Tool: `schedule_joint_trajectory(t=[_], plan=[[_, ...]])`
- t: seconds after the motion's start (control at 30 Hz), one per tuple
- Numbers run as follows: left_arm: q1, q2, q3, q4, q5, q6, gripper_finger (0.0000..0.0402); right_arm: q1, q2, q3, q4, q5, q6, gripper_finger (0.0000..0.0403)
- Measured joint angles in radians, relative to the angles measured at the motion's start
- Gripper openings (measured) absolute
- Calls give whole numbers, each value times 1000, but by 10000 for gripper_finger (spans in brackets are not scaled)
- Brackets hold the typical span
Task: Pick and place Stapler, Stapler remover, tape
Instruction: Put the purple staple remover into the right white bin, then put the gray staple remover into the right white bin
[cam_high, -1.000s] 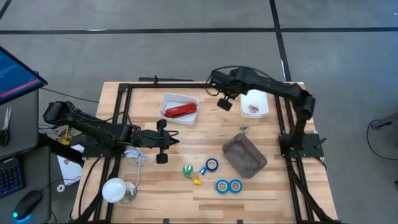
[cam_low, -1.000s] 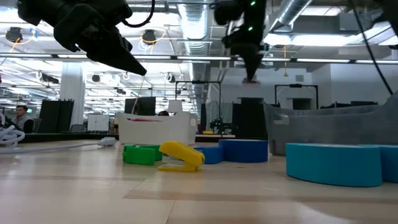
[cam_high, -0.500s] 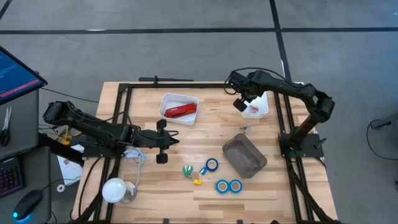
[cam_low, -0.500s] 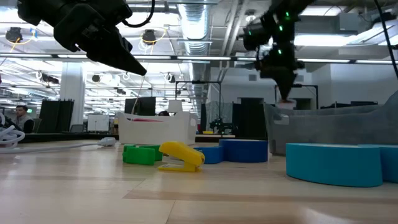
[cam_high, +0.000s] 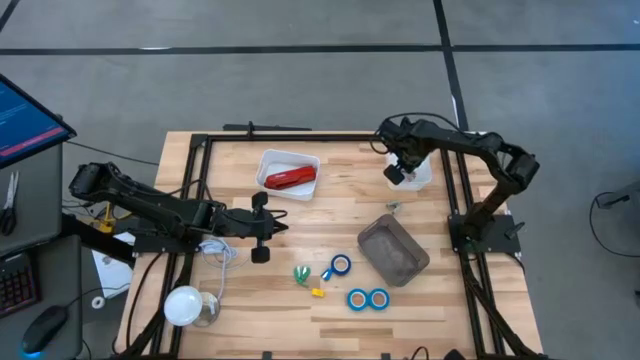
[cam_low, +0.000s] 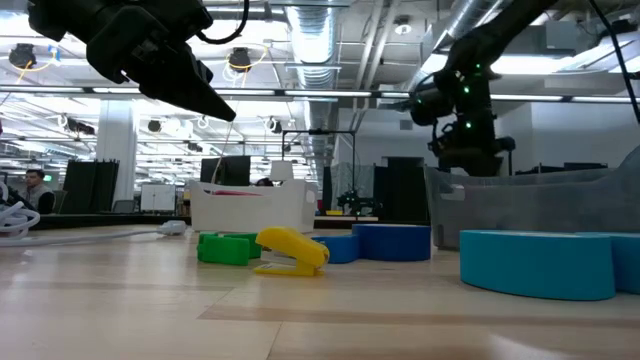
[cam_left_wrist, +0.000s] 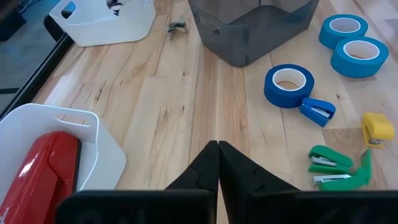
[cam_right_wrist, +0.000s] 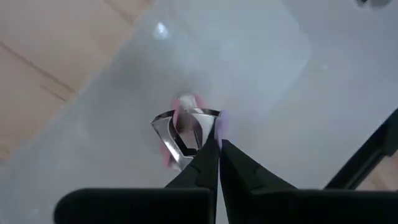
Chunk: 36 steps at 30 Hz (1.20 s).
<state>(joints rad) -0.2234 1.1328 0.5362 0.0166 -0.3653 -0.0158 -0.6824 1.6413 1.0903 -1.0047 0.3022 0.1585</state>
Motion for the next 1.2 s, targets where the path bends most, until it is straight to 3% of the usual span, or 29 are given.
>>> schedule_joint_trajectory(t=[0.2, 0.8, 1.2], plan=[[0, 0, 0, 0, 0, 0, 2, -30, 0, -30, 22, -74, -1, 0], [0, 0, 0, 0, 0, 0, 2, -34, 0, -26, 48, -65, -166, 55], [0, 0, 0, 0, 0, 0, 2, -17, 0, 200, -152, -68, -196, 54]])
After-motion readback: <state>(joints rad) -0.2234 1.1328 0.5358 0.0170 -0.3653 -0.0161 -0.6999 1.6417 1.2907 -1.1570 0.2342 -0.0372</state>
